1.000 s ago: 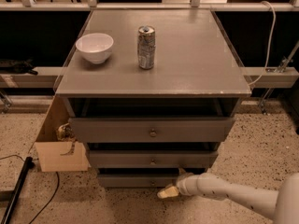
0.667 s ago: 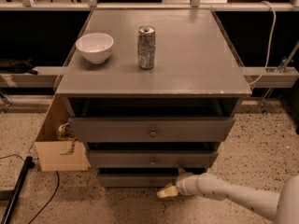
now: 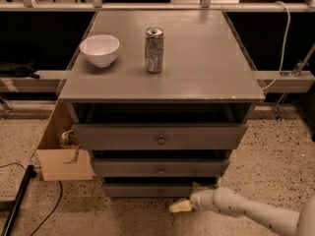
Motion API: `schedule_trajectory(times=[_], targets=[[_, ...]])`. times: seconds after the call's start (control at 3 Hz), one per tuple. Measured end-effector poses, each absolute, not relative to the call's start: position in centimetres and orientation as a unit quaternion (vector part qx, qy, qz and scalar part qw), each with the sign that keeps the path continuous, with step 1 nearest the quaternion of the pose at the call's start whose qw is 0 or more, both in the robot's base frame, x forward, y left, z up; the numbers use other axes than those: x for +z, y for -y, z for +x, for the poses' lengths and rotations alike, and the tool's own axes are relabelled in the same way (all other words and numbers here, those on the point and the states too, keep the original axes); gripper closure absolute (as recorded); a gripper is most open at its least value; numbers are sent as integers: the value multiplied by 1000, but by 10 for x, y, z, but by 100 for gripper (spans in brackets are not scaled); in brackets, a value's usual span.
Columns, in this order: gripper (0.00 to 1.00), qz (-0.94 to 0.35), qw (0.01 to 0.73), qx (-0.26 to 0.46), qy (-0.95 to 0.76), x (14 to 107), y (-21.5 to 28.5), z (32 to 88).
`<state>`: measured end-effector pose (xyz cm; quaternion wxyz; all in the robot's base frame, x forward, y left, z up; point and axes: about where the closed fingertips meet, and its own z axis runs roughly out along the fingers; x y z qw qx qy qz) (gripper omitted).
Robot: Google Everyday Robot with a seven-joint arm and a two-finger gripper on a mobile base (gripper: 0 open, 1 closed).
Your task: Open bottom drawer
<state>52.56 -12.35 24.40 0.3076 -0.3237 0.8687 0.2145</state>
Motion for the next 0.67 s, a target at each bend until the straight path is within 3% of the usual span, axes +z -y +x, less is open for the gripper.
schedule_trajectory(times=[0.67], targets=[[0, -338, 313, 199, -865, 227, 103, 543]])
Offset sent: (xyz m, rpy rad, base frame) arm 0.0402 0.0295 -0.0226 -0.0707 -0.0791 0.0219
